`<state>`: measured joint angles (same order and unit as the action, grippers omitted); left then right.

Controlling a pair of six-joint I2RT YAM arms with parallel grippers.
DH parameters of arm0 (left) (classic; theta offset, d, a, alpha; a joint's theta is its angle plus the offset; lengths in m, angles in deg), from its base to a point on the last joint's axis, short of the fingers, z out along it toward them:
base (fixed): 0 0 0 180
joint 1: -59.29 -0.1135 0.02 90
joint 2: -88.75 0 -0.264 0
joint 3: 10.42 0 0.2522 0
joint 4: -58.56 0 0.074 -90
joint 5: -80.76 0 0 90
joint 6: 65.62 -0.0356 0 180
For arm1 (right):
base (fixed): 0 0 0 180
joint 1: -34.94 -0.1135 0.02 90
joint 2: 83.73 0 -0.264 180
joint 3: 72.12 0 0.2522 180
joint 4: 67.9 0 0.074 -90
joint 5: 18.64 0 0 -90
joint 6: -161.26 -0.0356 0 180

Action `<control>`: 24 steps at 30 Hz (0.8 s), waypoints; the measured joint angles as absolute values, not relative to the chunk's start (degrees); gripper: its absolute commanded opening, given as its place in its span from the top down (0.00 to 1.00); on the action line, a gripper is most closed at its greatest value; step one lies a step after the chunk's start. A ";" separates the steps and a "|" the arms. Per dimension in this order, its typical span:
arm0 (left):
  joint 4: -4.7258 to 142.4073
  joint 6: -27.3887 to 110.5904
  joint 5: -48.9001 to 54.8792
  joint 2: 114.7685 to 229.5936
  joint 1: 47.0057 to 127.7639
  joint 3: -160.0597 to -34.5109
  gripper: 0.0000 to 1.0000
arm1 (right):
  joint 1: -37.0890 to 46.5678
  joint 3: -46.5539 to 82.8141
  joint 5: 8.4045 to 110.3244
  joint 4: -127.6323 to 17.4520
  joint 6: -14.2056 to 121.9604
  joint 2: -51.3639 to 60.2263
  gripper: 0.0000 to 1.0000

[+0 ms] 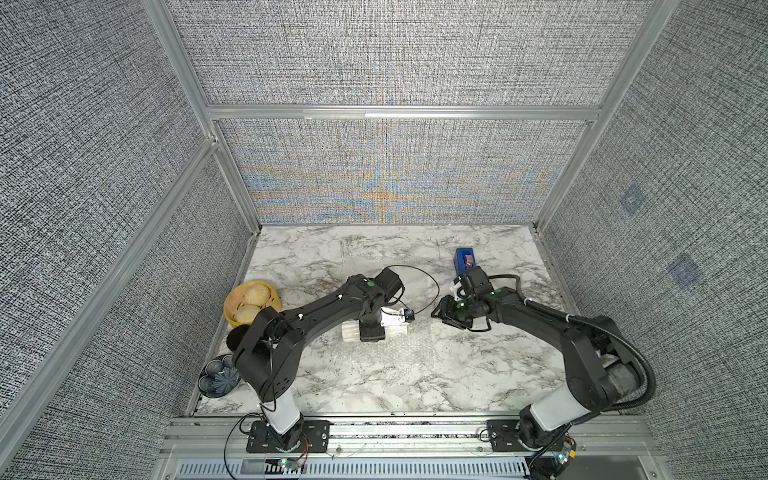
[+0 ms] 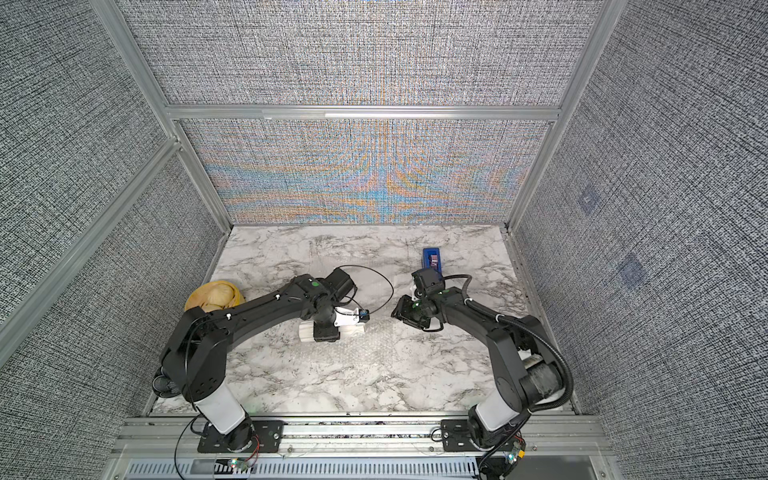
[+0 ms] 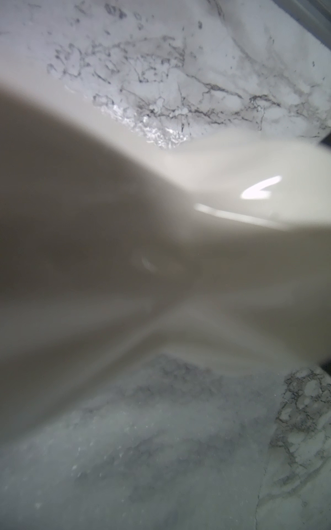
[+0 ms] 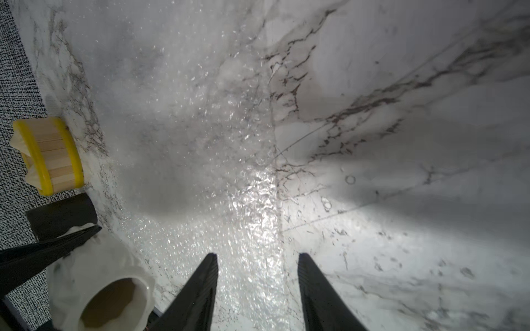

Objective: Wrap vases in bubble wrap
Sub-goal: Place the vase in bubble wrap.

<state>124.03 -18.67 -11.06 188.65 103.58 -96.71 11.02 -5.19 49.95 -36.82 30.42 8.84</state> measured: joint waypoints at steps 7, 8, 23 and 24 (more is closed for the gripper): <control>122.63 -22.49 -12.79 192.98 105.66 -98.31 0.63 | 11.00 -4.25 48.16 -40.64 29.72 14.81 0.52; 122.34 -23.10 -12.92 193.59 105.85 -98.31 0.62 | 11.00 -4.12 47.90 -41.01 29.70 15.20 0.52; 119.02 -26.54 -13.10 198.94 106.29 -100.17 0.42 | 11.33 -1.74 43.44 -47.20 28.13 22.04 0.72; 119.11 -26.47 -13.10 199.16 106.29 -100.43 0.40 | 11.35 -1.61 43.40 -47.27 28.17 22.20 0.75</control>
